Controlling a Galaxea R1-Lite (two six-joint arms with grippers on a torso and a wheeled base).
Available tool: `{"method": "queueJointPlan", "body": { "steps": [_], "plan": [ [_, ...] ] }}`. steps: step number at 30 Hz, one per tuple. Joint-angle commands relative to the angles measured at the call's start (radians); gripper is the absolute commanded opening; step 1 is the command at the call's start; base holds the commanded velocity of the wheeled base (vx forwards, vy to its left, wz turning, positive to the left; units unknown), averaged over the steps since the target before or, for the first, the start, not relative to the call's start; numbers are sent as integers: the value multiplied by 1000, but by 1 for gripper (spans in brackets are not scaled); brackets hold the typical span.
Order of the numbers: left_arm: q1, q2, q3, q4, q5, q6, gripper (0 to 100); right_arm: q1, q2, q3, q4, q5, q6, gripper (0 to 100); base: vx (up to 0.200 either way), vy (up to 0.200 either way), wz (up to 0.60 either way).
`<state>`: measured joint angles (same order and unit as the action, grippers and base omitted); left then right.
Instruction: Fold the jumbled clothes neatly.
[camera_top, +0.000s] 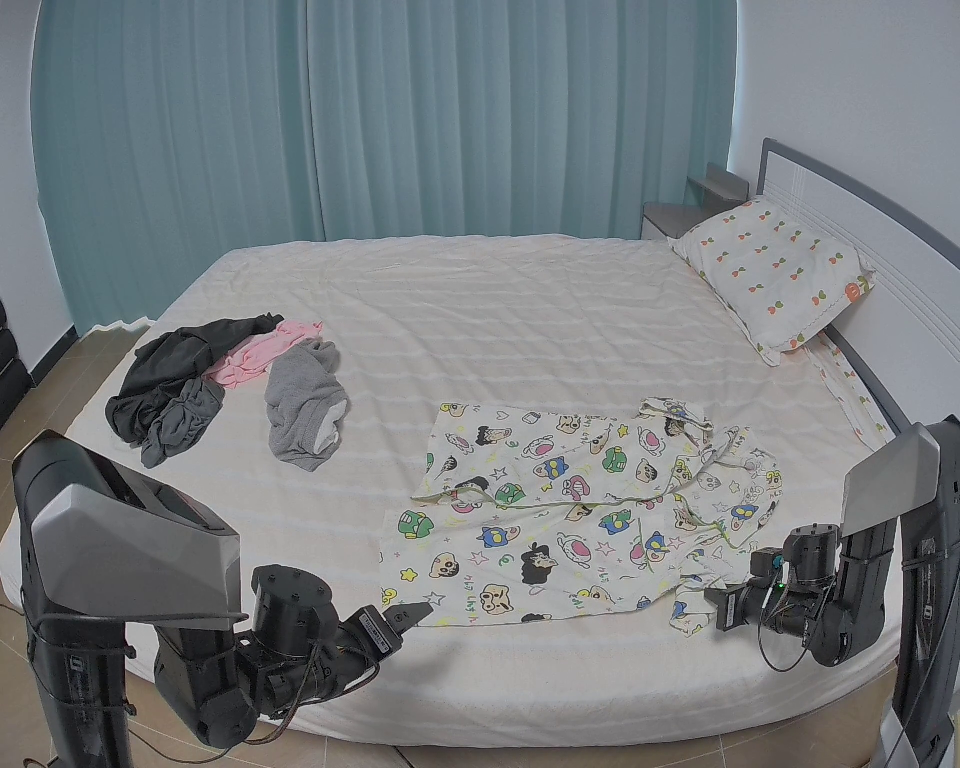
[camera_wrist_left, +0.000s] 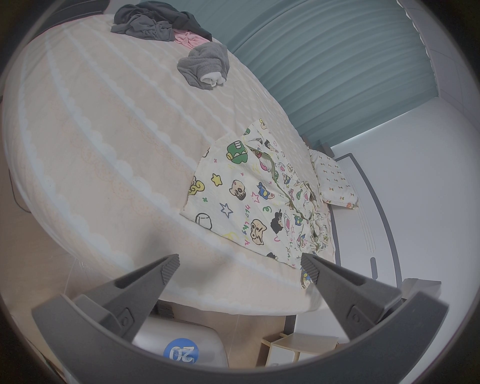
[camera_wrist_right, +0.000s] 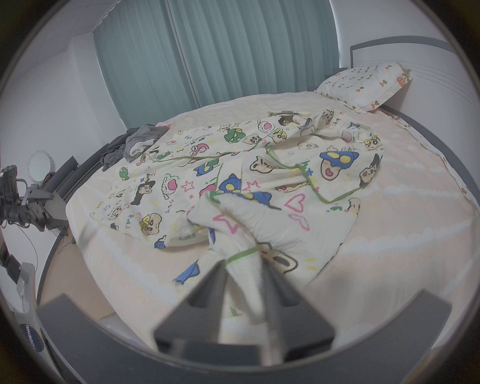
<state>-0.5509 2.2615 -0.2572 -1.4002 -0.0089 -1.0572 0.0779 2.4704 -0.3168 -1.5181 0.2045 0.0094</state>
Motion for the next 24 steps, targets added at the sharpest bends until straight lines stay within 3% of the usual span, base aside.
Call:
{"method": "queueJointPlan", "body": {
  "steps": [1, 11, 15, 19, 24],
  "plan": [
    [-8, 12, 0, -2, 6, 2, 100, 20, -16, 56, -53, -5, -2, 0, 0, 0, 0],
    [-8, 15, -7, -2, 17, 2, 100, 53, -173, 114, -44, -10, -15, 0, 0, 0, 0],
    [-8, 15, -7, -2, 17, 2, 100, 42, -185, 84, -31, -11, -65, 0, 0, 0, 0],
    [-8, 15, -7, -2, 17, 2, 100, 19, -231, 62, 47, -11, -114, 0, 0, 0, 0],
    [-8, 15, -8, -2, 17, 2, 100, 14, -398, 24, 292, 6, -131, 0, 0, 0, 0]
  ]
}}
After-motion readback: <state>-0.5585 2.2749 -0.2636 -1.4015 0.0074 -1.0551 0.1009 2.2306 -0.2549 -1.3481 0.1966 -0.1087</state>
